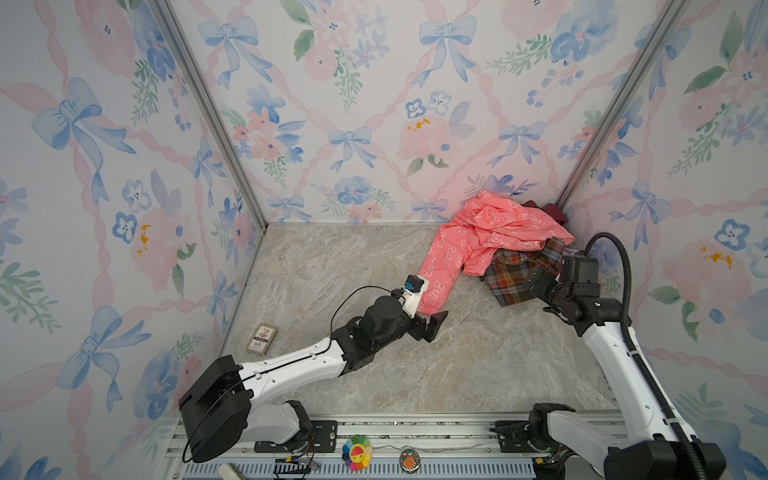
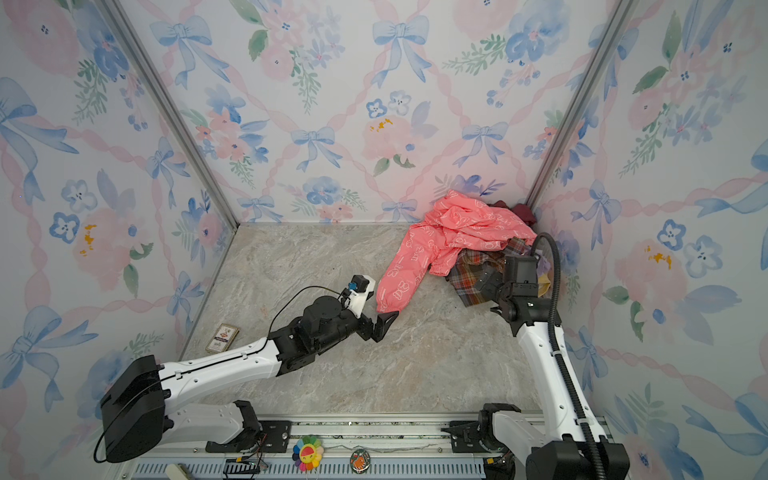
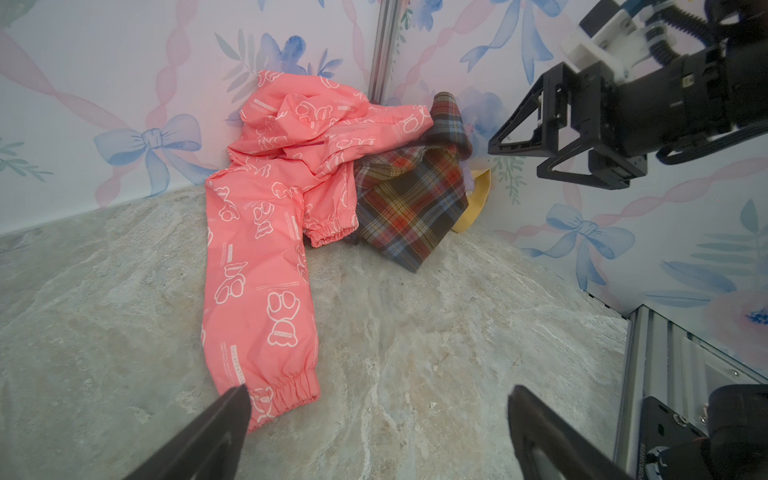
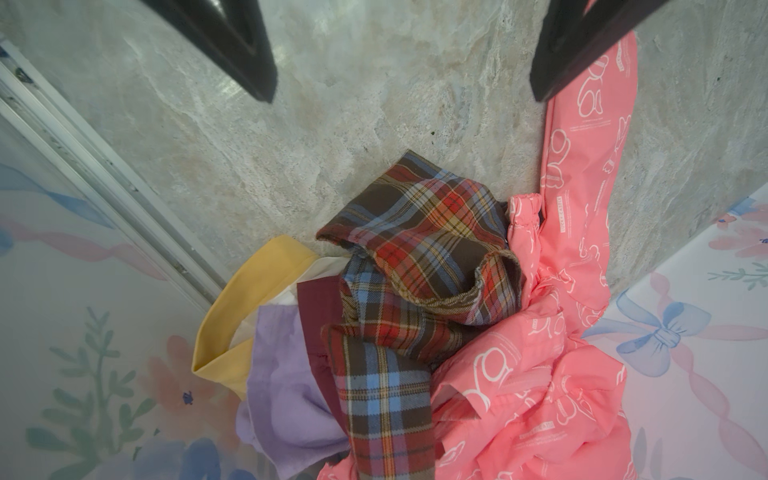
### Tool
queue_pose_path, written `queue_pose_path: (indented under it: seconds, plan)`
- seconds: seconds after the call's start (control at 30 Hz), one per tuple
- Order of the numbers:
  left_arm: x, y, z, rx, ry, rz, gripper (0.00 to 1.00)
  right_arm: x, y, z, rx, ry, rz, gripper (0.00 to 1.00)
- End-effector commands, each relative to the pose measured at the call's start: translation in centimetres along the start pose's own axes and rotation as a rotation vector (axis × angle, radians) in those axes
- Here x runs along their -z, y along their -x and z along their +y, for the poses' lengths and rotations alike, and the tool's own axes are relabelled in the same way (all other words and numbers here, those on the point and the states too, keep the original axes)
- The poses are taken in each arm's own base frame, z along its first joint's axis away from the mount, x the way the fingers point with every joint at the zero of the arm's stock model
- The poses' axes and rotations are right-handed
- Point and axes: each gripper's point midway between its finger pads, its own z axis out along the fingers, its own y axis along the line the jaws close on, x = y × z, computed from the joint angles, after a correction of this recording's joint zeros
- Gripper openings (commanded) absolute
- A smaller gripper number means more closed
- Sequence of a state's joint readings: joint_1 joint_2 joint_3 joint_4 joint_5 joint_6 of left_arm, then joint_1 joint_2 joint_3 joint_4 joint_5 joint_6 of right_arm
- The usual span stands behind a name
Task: Pick out a specific cloth from the pile
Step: 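Reach the right gripper to the plaid shirt while the left gripper moves toward the pile, then grasp the plaid shirt with the right gripper and lift it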
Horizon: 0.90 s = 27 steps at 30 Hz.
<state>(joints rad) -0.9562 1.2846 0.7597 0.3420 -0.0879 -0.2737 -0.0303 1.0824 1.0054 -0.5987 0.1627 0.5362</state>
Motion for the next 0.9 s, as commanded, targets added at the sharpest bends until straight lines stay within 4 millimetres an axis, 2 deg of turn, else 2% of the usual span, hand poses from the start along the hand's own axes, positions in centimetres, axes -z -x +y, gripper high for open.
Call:
queue_pose_path:
  seconds: [0.0, 0.17, 0.3, 0.37, 0.6, 0.87]
  plan:
    - [-0.5, 0.0, -0.5, -0.005, -0.013, 0.009, 0.98, -1.1, 0.2, 0.5, -0.07, 0.023, -0.01, 0.97]
    - [-0.8, -0.4, -0.6, -0.014, -0.011, 0.02, 0.98, -1.9, 1.3, 1.1, -0.147, 0.019, -0.057, 0.93]
    - [-0.9, -0.4, -0.5, -0.026, -0.004, 0.023, 0.98, -3.5, 1.2, 1.3, -0.237, -0.016, -0.055, 0.89]
    - [-0.9, -0.5, -0.4, -0.031, 0.0, 0.025, 0.98, -4.3, 1.1, 1.8, -0.282, -0.004, -0.064, 0.85]
    - [-1.0, -0.6, -0.1, -0.054, 0.017, 0.029, 0.98, -6.6, 2.2, 4.3, -0.367, 0.005, -0.094, 0.84]
    - [-1.0, -0.5, 0.0, -0.057, 0.023, 0.028, 0.98, -10.2, 2.5, 5.9, -0.478, 0.023, -0.074, 0.79]
